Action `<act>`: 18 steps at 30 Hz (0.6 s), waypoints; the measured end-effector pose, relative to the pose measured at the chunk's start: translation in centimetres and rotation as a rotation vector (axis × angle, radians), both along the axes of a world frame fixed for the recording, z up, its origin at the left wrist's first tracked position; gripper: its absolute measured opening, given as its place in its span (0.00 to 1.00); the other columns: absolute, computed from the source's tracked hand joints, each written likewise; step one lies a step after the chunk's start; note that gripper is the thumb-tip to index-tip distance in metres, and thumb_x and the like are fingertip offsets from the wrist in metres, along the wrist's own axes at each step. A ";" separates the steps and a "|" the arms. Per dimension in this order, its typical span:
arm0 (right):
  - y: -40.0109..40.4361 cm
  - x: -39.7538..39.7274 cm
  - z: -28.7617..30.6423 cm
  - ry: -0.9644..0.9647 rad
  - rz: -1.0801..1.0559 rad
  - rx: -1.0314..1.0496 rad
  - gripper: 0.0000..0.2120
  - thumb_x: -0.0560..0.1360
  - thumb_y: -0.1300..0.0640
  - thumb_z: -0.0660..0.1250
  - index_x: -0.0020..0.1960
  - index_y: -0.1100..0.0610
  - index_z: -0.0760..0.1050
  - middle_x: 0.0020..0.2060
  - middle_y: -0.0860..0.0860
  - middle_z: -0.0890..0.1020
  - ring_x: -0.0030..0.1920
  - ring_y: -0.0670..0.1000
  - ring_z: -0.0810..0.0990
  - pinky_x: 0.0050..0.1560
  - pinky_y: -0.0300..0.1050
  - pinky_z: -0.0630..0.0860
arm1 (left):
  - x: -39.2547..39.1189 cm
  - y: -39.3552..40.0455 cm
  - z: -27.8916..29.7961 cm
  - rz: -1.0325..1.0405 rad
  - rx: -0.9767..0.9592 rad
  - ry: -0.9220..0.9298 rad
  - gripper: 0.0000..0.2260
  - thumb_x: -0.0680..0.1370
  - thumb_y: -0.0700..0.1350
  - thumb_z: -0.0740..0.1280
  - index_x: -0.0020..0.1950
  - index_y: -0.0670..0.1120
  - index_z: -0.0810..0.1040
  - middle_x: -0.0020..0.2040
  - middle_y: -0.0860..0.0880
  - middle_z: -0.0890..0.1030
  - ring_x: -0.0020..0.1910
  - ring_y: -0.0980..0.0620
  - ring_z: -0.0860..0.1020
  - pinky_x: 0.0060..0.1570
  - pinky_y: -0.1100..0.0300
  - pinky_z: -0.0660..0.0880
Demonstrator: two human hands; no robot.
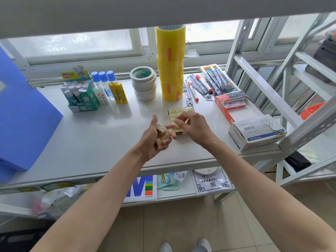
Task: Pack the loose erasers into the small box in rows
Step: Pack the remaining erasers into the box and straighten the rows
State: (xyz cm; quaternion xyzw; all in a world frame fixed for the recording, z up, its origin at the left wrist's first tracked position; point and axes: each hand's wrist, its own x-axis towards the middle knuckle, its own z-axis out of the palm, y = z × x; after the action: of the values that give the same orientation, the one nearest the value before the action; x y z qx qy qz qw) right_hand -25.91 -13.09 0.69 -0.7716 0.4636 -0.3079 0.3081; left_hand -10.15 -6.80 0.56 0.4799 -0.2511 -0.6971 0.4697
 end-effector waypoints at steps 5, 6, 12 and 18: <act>2.0 1.6 1.5 -0.163 0.212 0.261 0.10 0.78 0.51 0.66 0.40 0.50 0.82 0.30 0.44 0.82 0.34 0.46 0.80 0.43 0.44 0.76 | -0.1 0.6 0.5 -0.054 -0.023 0.015 0.32 0.81 0.65 0.47 0.63 0.39 0.74 0.34 0.43 0.76 0.23 0.54 0.66 0.18 0.66 0.60; 2.3 1.7 1.8 -0.169 0.247 0.283 0.09 0.78 0.52 0.66 0.42 0.51 0.82 0.30 0.45 0.82 0.34 0.44 0.80 0.43 0.42 0.76 | -0.1 0.8 0.6 -0.062 -0.027 0.002 0.32 0.81 0.65 0.47 0.64 0.40 0.75 0.33 0.44 0.76 0.24 0.54 0.66 0.19 0.66 0.60; 3.1 1.5 2.0 -0.235 0.314 0.440 0.09 0.76 0.54 0.70 0.53 0.58 0.80 0.38 0.51 0.84 0.36 0.45 0.83 0.41 0.39 0.78 | 0.2 1.4 0.6 -0.132 -0.030 -0.100 0.34 0.79 0.68 0.45 0.67 0.45 0.74 0.32 0.44 0.75 0.26 0.53 0.67 0.23 0.64 0.60; 2.8 1.3 1.1 -0.334 0.189 0.414 0.05 0.77 0.59 0.68 0.51 0.57 0.81 0.36 0.51 0.82 0.33 0.46 0.78 0.37 0.42 0.74 | 0.7 1.1 0.1 -0.066 -0.031 -0.207 0.37 0.76 0.71 0.49 0.61 0.40 0.74 0.33 0.47 0.76 0.26 0.54 0.70 0.22 0.65 0.63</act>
State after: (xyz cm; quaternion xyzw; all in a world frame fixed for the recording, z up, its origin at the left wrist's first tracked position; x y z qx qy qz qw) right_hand -24.58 -10.31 1.75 -0.6707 0.3856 -0.2994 0.5584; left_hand -9.45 -5.68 0.61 0.5334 -0.3247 -0.6551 0.4254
